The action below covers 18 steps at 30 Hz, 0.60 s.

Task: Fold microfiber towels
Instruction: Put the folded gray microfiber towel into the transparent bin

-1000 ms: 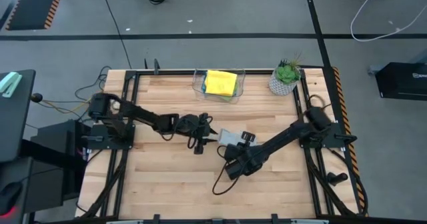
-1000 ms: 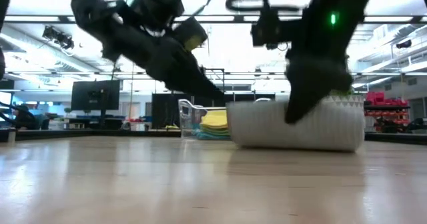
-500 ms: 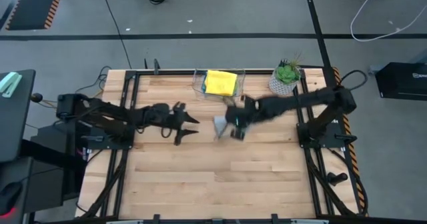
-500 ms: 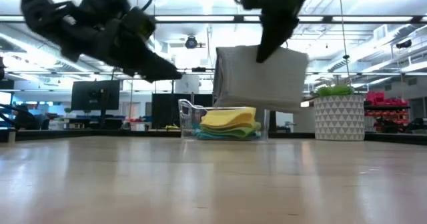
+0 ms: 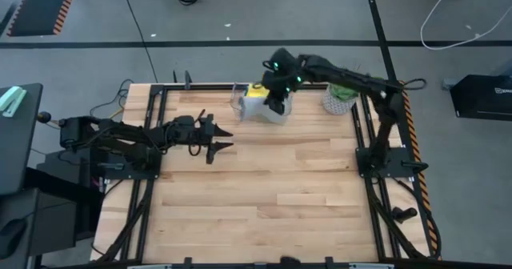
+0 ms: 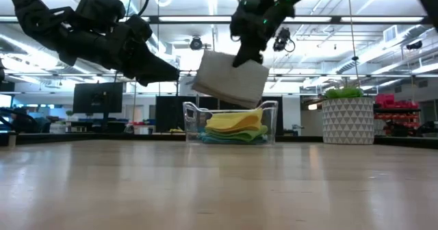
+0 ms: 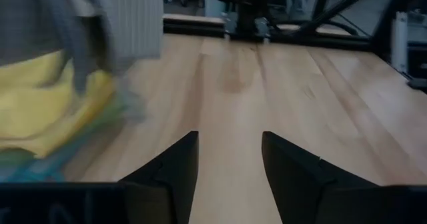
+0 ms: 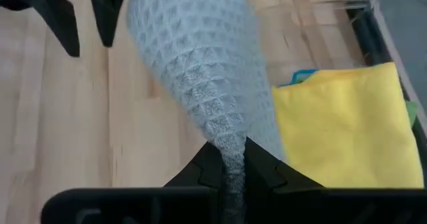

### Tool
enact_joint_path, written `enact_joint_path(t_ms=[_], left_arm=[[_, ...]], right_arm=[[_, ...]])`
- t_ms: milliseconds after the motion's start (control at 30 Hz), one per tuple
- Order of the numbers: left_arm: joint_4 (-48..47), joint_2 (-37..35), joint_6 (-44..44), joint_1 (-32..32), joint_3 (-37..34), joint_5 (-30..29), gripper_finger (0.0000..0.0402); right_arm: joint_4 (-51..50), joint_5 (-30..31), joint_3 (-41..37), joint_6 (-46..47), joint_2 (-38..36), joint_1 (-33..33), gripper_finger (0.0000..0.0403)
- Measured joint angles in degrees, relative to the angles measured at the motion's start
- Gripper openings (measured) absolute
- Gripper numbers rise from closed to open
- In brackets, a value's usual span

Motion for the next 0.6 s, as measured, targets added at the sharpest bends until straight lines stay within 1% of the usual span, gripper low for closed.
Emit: enact_joint_path(t_ms=[67,200,233,367,500,600], left_arm=[[0.1,0.0,0.4,1.0,0.2,-0.1,0.0172],[0.0,0.0,1.4,2.7,0.2,0.1,0.0171],[0.0,0.0,1.4,3.1,0.2,0.7,0.0171],[0.0,0.0,1.5,4.8,0.2,2.4,0.0171],[0.0,0.0,1.5,6.1,0.2,3.4,0.0171],[-0.2,0.1,1.5,6.7,0.2,4.4,0.0172]], right_arm=[[-2.3,-3.8,4.0,-2.1,3.7,-2.4,0.0037],[-7.7,-13.2,11.3,-4.8,11.3,-7.0,0.0037],[-9.1,-14.7,12.9,-5.5,12.7,-8.0,0.0037],[-16.3,-16.5,18.4,-8.4,17.4,-11.0,0.0037],[-18.4,-18.5,21.8,-10.3,20.2,-13.5,0.0037],[-18.5,-19.7,22.3,-11.1,22.2,-15.0,0.0037]])
